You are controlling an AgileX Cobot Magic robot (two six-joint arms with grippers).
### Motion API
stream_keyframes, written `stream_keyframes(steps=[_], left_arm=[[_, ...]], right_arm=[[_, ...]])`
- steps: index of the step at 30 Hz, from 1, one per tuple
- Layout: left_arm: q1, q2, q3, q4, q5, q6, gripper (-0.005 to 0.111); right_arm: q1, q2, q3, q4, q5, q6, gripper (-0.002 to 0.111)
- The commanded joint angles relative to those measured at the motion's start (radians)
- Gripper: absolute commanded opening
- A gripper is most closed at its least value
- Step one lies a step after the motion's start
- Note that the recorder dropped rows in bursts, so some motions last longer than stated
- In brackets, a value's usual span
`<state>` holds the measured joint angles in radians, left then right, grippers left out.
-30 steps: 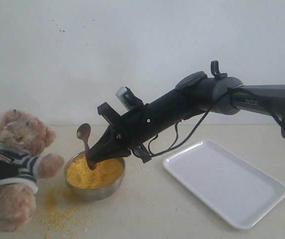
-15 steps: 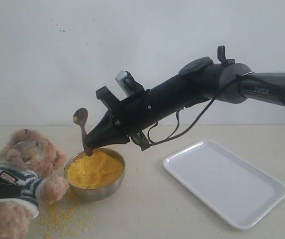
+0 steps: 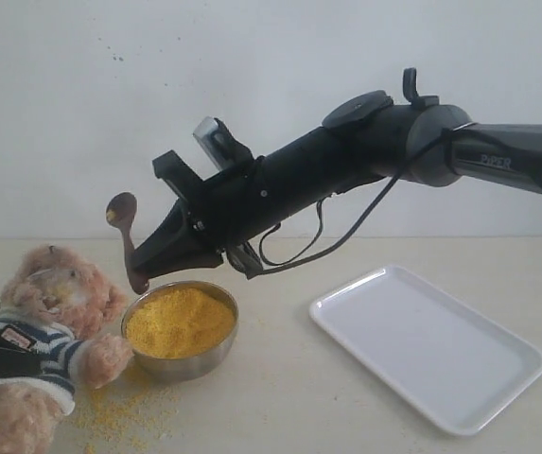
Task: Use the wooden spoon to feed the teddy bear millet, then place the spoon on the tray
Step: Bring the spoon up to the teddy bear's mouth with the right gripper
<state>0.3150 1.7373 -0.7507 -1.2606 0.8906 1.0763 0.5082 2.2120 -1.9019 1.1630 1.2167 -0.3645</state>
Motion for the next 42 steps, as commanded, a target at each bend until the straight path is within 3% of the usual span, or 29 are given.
stream_keyframes(steps=[1, 11, 21, 27, 37, 42], left_arm=[[0.001, -0.004, 0.001, -0.006, 0.019, -0.004, 0.004], [0.001, -0.004, 0.001, -0.006, 0.019, -0.004, 0.004], [0.001, -0.004, 0.001, -0.006, 0.019, -0.004, 0.004], [0.001, -0.004, 0.001, -0.006, 0.019, -0.004, 0.004], [0.001, -0.004, 0.001, -0.012, 0.017, 0.000, 0.004], [0.001, -0.004, 0.001, -0.012, 0.015, 0.000, 0.004]], right_arm=[[0.031, -0.017, -0.004, 0.009, 0.004, -0.030, 0.000], [0.095, -0.017, -0.004, -0.029, 0.004, -0.084, 0.000], [0.164, -0.017, -0.004, -0.375, 0.004, -0.097, 0.000], [0.193, -0.017, -0.004, -0.390, 0.004, -0.214, 0.000], [0.306, -0.017, -0.004, -0.752, -0.177, -0.150, 0.000], [0.327, -0.017, -0.004, -0.778, -0.216, -0.132, 0.000]])
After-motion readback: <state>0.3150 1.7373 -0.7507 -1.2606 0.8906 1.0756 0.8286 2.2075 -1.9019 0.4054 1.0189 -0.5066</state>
